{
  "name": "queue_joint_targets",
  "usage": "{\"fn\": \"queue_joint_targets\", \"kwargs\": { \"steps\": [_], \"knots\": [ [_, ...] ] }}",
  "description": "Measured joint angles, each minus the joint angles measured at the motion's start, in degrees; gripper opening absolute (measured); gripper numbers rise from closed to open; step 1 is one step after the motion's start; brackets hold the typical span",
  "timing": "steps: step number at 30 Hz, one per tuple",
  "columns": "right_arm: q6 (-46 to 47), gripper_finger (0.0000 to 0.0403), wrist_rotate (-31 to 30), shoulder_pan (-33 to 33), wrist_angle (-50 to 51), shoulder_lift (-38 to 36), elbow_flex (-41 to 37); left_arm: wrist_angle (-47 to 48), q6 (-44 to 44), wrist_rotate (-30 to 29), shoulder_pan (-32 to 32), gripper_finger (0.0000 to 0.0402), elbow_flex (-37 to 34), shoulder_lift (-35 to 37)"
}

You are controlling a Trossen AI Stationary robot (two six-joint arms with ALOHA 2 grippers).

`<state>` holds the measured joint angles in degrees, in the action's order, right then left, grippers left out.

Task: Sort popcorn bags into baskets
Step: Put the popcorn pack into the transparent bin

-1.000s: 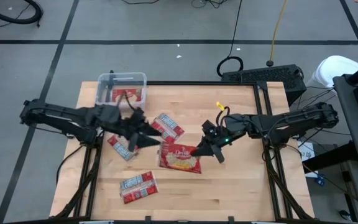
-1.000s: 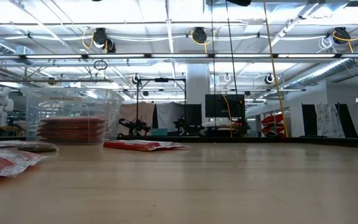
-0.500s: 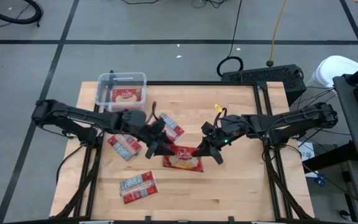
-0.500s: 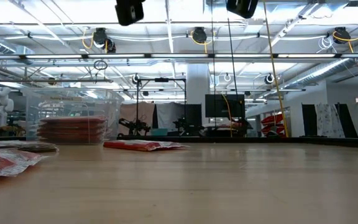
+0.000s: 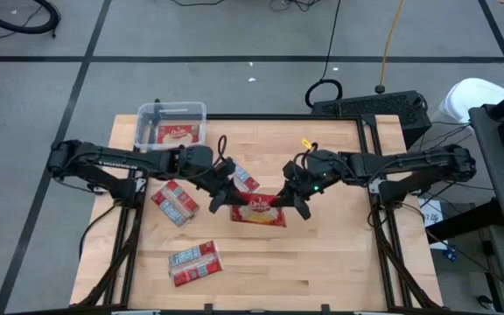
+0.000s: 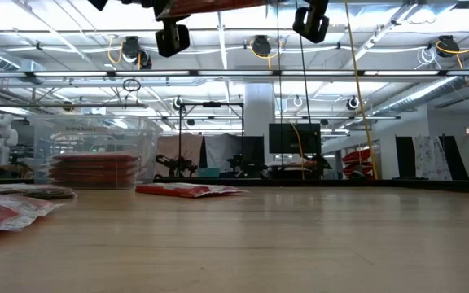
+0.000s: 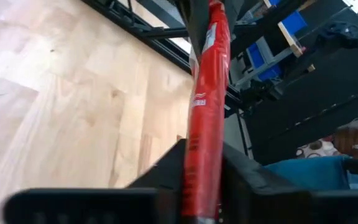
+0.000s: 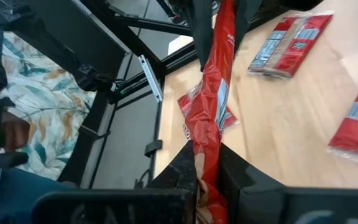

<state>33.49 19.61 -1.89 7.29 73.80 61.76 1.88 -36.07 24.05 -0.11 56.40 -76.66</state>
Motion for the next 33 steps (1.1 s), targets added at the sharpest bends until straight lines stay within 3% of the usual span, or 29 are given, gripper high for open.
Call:
{"fn": "queue_joint_targets", "kwargs": {
  "steps": [3,10,18,24,28,33],
  "knots": [
    [-2.6,0.0017,1.2,1.6,1.2,0.0,0.0,0.1,0.6,0.7,-1.6,0.0021,0.0,0.0],
    [-3.3,0.0100,-0.1,6.4,7.6,-0.1,0.0,3.2,1.4,2.1,-6.9,0.0038,0.0,1.1],
    [-10.8,0.0191,-0.2,14.0,19.8,-0.3,0.0,12.1,4.3,7.1,-16.2,0.0019,0.0,6.5],
    [-16.8,0.0211,0.1,19.3,20.1,-0.6,0.0,18.8,4.4,7.6,-25.0,0.0032,0.1,11.6],
    [-21.1,0.0212,0.1,22.6,20.4,-1.4,0.0,22.0,4.1,9.1,-31.5,0.0021,0.3,15.1],
    [-25.5,0.0212,0.3,25.7,22.1,-2.5,0.0,32.2,8.3,9.8,-38.4,0.0019,5.7,16.7]
  ]
}}
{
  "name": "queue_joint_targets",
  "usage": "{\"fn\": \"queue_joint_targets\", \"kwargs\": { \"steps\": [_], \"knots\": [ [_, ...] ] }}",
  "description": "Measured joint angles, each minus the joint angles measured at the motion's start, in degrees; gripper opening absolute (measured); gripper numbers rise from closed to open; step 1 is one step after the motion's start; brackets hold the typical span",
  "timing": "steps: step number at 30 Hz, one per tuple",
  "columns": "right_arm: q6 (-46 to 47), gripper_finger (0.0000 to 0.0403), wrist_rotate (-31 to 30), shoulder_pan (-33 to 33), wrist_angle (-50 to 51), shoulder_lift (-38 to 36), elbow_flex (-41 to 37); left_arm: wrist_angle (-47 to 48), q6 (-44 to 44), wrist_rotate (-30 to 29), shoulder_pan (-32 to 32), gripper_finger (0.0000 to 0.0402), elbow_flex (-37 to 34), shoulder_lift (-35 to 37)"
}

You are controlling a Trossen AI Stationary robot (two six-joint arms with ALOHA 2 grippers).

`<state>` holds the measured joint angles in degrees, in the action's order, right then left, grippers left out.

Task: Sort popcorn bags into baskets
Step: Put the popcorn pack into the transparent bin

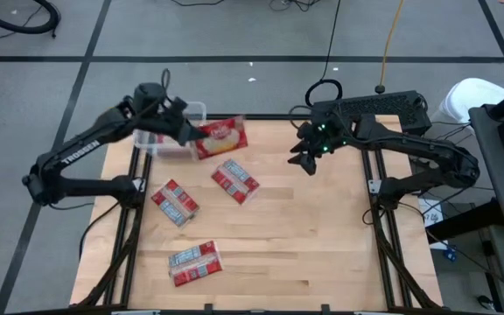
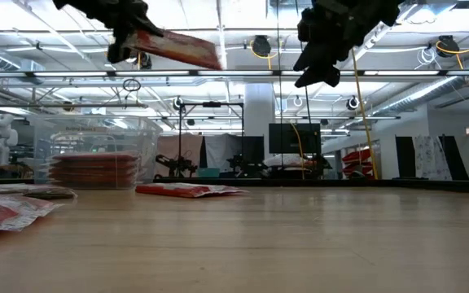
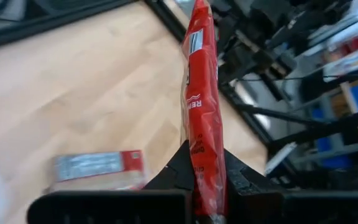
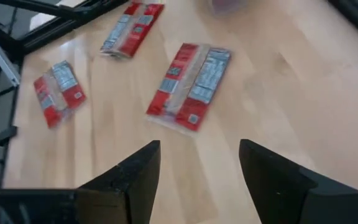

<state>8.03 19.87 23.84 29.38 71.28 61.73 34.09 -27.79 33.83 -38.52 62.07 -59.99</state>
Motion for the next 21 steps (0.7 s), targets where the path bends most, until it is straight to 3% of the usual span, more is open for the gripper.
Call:
{"fn": "queue_joint_targets", "kwargs": {
  "steps": [5,9,21],
  "knots": [
    [-5.7,0.0212,0.2,1.5,1.6,-0.7,0.0,13.1,9.8,-0.7,-5.6,0.0029,7.9,-1.9],
    [-5.0,0.0212,0.2,1.7,2.8,-1.4,0.0,19.2,18.6,-0.8,-10.9,0.0025,12.6,-3.8],
    [10.9,0.0209,0.2,1.5,1.8,-1.5,0.0,30.8,42.4,-0.8,-25.2,0.0030,15.4,-7.9]
  ]
}}
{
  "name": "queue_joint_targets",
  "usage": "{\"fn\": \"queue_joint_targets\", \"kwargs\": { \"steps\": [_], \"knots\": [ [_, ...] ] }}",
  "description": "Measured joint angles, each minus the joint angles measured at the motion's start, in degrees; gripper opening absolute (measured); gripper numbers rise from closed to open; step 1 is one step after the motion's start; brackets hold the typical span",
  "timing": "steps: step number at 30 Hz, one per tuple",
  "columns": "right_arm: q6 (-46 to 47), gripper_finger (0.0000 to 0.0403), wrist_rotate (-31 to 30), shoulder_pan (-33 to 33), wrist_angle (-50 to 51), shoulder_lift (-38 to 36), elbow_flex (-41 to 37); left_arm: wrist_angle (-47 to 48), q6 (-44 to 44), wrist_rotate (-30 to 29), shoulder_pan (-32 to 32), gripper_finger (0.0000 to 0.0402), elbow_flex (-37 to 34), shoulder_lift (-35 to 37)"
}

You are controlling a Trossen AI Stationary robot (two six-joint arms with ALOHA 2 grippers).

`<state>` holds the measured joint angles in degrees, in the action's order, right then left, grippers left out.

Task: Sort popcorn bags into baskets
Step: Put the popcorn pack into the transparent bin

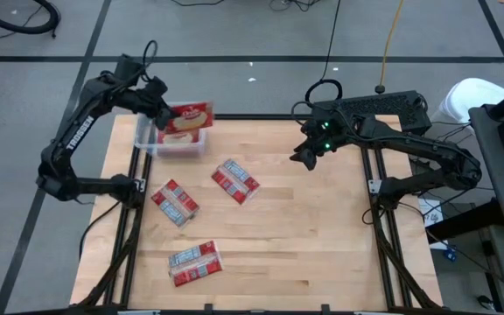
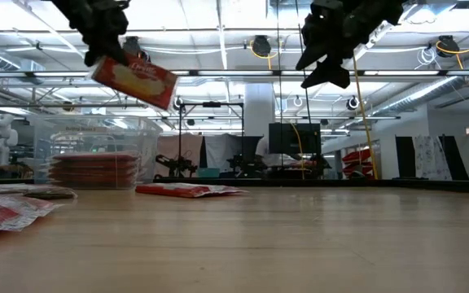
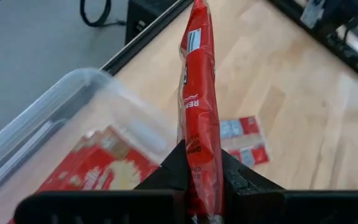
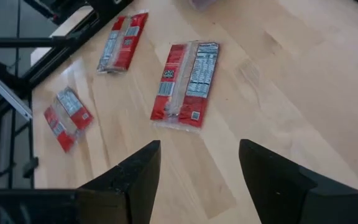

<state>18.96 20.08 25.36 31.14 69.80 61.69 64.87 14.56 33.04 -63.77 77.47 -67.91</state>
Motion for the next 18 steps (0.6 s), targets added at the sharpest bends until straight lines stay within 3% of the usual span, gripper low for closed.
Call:
{"fn": "queue_joint_targets", "kwargs": {
  "steps": [8,18],
  "knots": [
    [3.1,0.0208,-0.4,-1.4,-1.5,0.0,0.0,9.4,8.2,-1.6,-6.5,0.0026,0.0,0.1],
    [5.0,0.0208,-3.0,-1.9,-8.9,0.0,0.0,9.7,15.8,-3.4,-9.7,0.0020,-0.2,-2.0]
  ]
}}
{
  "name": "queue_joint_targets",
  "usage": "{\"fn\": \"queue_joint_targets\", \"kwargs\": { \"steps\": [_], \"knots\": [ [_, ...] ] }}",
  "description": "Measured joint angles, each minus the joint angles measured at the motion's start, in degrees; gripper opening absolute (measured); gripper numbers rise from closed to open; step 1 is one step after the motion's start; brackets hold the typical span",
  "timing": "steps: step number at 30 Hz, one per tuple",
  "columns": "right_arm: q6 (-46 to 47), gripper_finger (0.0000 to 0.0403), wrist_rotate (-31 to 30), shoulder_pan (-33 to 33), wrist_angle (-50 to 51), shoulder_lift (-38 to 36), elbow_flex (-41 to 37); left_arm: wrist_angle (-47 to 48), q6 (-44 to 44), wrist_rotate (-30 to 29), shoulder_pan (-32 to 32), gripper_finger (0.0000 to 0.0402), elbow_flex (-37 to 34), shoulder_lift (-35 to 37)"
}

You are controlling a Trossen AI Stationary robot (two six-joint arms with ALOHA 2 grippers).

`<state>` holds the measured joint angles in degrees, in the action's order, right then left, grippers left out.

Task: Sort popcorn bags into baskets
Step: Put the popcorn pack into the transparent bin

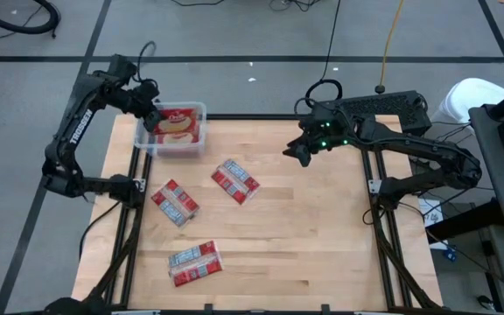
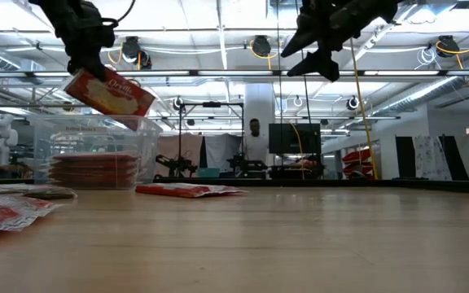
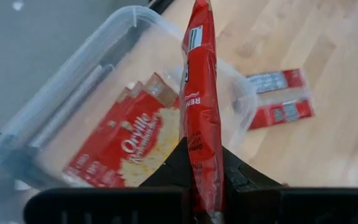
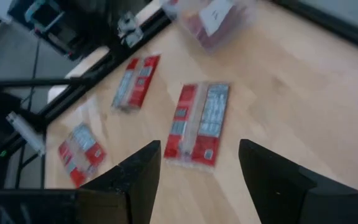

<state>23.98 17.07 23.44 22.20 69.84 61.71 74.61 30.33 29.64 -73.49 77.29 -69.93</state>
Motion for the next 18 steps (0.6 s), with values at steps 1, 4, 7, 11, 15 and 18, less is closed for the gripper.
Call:
{"fn": "queue_joint_targets", "kwargs": {
  "steps": [1,4,7,11,15,18],
  "knots": [
    [0.5,0.0208,-0.6,0.0,-0.7,0.0,0.0,-0.4,0.8,-0.4,0.0,0.0020,-0.1,0.2],
    [1.4,0.0208,-0.7,0.1,-2.3,0.0,0.0,-1.2,0.5,-0.9,0.1,0.0030,-0.6,0.4],
    [2.5,0.0208,-0.8,-0.2,-2.5,0.0,0.0,-1.1,-2.0,-1.4,0.1,0.0043,-1.8,0.5],
    [2.5,0.0208,-2.3,-0.9,-2.5,0.0,0.0,0.5,-6.1,-1.6,1.7,0.0037,-4.2,0.6],
    [2.5,0.0208,-2.3,-1.1,-2.7,0.0,0.0,-2.0,-9.8,-2.1,3.2,0.0021,-7.3,0.6],
    [3.0,0.0208,-2.3,-1.1,-2.7,0.1,0.0,-4.1,-13.0,-2.5,3.3,0.0024,-9.3,0.6]
  ]
}}
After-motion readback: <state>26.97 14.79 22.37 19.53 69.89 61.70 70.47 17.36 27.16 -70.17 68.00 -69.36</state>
